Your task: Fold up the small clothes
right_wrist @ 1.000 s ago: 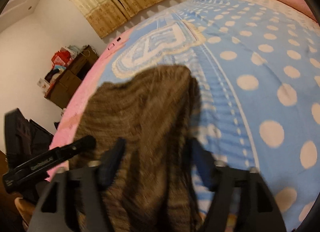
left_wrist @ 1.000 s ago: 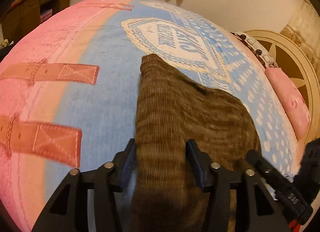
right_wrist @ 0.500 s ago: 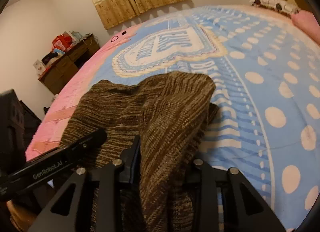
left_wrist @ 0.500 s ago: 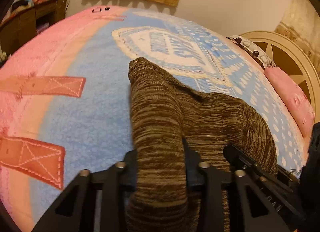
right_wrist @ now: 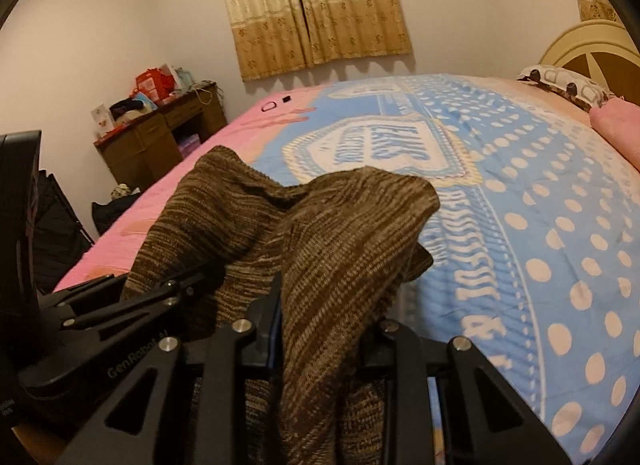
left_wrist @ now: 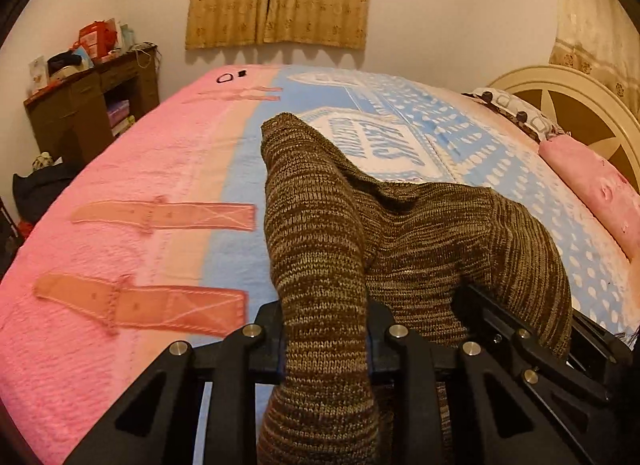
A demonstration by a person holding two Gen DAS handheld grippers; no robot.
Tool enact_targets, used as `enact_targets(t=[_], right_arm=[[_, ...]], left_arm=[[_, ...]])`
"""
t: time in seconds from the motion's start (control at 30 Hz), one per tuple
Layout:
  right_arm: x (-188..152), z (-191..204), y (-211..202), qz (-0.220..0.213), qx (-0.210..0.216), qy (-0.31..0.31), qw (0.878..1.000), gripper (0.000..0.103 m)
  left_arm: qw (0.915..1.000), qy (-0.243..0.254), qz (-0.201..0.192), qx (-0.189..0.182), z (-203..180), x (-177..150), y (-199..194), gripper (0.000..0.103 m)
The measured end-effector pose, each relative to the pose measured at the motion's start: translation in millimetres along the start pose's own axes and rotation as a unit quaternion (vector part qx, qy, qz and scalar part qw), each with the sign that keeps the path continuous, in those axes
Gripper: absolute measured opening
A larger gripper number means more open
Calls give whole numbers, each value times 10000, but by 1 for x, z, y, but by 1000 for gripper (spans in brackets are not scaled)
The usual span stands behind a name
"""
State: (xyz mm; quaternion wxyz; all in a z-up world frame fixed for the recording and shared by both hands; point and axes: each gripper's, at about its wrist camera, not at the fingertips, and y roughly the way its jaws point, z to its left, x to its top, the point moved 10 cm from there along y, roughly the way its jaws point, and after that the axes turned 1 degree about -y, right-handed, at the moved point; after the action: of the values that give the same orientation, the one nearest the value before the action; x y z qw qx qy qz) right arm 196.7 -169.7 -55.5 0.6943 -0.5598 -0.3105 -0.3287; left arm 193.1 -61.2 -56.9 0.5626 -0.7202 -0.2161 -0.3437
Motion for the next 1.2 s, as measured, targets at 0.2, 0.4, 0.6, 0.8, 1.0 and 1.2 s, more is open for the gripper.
enact_targets(t=[0.2, 0.4, 0.6, 0.8, 1.0, 1.2], right_arm=[[5, 28, -11, -114, 159, -117, 9997, 29], [4, 58, -13, -143, 284, -346, 9989, 29], [3, 82, -13, -173, 396, -559, 9975, 29], [5, 109, -9, -159, 519, -851, 9949, 29], [9, 133, 3, -143, 726, -1084, 9914, 29], [9, 150, 12, -108, 904, -1238, 9881, 29]], left_arm=[[9998, -120, -103, 124, 19, -5, -22, 27], [9991, -253, -211, 281, 45, -8, -39, 27], [9980, -378, -291, 414, 61, -9, -47, 27], [9961, -609, -332, 538, 86, -12, -53, 27], [9933, -799, -386, 739, 112, -11, -54, 27], [9907, -1078, -362, 751, 137, -18, -56, 27]])
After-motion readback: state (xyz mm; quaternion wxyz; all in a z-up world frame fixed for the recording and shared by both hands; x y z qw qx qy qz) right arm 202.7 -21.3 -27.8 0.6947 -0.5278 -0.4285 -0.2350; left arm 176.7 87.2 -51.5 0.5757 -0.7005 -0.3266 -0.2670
